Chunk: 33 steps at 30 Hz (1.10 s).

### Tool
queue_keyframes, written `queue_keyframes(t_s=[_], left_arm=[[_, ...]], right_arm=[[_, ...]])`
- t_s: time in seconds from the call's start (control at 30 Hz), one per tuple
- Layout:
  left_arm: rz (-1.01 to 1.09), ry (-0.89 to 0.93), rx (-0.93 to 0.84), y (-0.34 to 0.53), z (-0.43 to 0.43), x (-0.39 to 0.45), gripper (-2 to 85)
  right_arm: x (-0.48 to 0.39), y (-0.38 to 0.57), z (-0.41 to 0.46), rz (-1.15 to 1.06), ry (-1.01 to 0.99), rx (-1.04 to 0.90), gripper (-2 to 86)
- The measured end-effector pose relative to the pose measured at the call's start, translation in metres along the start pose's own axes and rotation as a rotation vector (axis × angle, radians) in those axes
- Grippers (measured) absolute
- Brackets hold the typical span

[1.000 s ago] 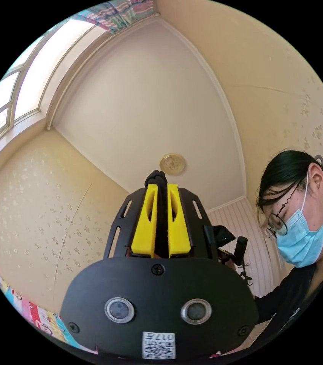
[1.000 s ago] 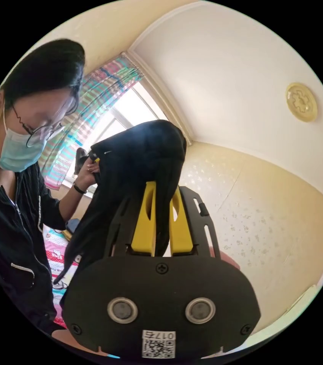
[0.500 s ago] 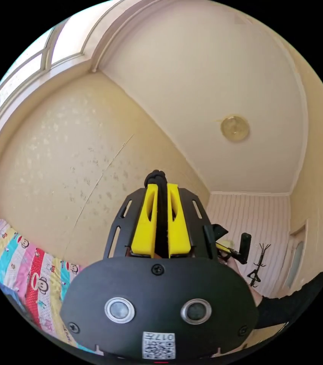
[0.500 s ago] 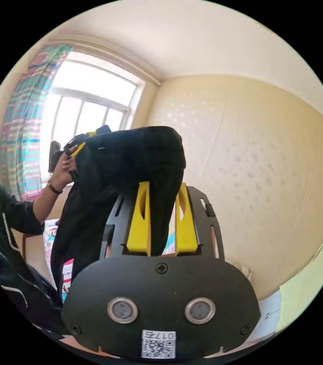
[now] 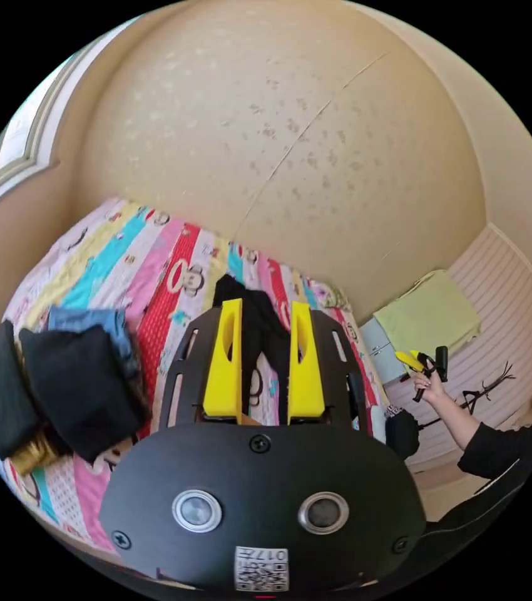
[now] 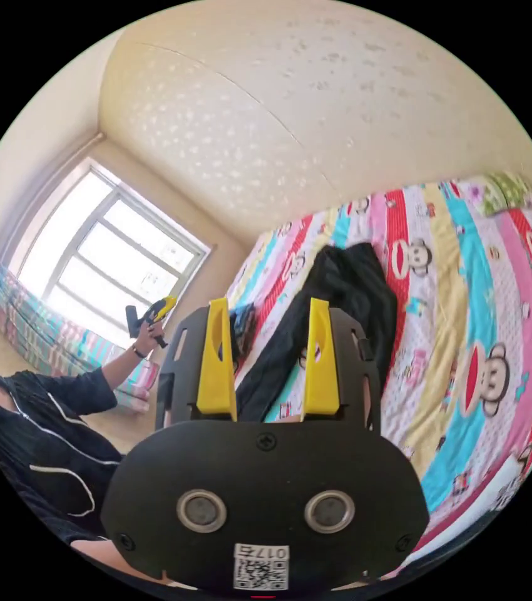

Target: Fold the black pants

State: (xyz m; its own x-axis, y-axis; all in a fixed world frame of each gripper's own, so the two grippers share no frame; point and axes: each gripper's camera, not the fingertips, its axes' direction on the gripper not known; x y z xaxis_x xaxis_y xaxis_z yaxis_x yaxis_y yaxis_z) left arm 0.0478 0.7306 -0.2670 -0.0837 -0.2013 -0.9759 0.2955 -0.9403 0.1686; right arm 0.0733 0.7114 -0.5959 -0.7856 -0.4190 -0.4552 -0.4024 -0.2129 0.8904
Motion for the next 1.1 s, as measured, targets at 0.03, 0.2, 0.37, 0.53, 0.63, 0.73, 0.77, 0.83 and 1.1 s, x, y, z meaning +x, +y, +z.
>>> queue_keyframes(t_s=[0.03, 0.2, 0.37, 0.53, 0.63, 0.73, 0.77, 0.83, 1.1], left_arm=[[-0.039, -0.013, -0.041, 0.021, -0.002, -0.012, 11.4], [-0.400, -0.133, -0.229, 0.190, -0.069, -0.076, 11.0], [-0.489, -0.156, -0.115, 0.219, -0.148, -0.062, 10.4], [-0.199, -0.174, -0.155, 0.155, -0.182, 0.000, 10.1], [0.017, -0.256, -0.305, 0.137, -0.179, 0.048, 9.6], [0.132, -0.478, -0.394, 0.132, -0.165, 0.084, 7.8], [0.142, -0.522, -0.417, 0.132, -0.159, 0.095, 6.7], [0.089, -0.581, -0.416, 0.133, -0.153, 0.107, 5.0], [0.024, -0.517, -0.516, 0.138, -0.149, 0.126, 5.2]], right_arm=[[0.024, 0.052, -0.002, 0.079, -0.040, -0.032, 16.4], [0.068, 0.238, -0.067, 0.405, -0.147, 0.126, 15.0], [0.051, 0.306, -0.165, 0.446, -0.136, 0.441, 14.1], [-0.002, 0.272, -0.232, 0.258, -0.035, 0.507, 14.0], [-0.041, 0.251, -0.232, 0.154, 0.154, 0.347, 13.9], [-0.077, 0.241, -0.207, 0.032, 0.202, 0.161, 12.9], [-0.082, 0.240, -0.202, -0.006, 0.166, 0.135, 12.5], [-0.098, 0.235, -0.181, -0.107, 0.017, 0.027, 11.1], [-0.168, 0.206, -0.190, -0.389, -0.219, -0.133, 12.4]])
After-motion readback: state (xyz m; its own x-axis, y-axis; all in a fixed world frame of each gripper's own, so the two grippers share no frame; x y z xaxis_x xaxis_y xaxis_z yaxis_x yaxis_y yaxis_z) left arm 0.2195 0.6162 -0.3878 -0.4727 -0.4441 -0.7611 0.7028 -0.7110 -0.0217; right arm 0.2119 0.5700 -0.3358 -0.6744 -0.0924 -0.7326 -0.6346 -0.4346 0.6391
